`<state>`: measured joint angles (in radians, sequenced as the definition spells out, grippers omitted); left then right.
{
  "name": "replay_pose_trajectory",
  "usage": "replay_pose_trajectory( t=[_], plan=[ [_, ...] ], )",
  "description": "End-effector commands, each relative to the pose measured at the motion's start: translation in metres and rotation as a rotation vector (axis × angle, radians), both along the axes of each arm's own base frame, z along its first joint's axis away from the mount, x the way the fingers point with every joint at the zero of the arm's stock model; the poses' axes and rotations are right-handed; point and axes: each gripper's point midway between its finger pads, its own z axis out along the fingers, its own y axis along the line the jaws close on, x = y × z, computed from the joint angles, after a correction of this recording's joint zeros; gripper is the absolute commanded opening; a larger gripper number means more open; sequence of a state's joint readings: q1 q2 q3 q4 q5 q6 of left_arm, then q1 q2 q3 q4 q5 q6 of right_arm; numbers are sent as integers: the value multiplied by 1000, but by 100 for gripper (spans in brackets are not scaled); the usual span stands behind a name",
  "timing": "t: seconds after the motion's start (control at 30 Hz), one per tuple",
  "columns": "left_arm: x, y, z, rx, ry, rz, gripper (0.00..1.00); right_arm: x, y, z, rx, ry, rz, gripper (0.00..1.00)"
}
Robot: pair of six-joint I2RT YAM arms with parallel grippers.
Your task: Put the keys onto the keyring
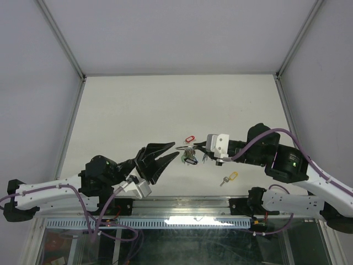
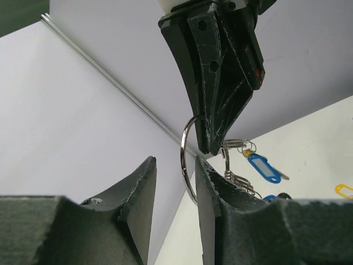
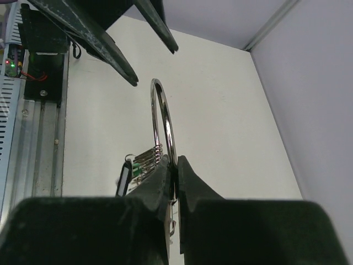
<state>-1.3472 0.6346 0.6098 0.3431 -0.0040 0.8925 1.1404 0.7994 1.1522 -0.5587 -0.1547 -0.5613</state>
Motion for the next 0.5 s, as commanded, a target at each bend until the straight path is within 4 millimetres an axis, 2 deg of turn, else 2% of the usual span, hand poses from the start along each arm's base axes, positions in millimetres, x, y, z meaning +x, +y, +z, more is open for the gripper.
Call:
replay_pose_trajectory(
  t=[0.0,0.17,0.37,0.47],
  plan=[
    [-8,-2,20,-28,28,-55,33,-14,3,46,123,-95,94,0],
    [-4,-8,14,-11,70,-48,33,-19,5,49,131,-120,134,0],
    [1,-16,6,32,95,-40,19,-21,6,56,164,-146,149,0],
    [6,-17,5,40,102,-37,8,-20,6,56,163,-150,147,0]
  ],
)
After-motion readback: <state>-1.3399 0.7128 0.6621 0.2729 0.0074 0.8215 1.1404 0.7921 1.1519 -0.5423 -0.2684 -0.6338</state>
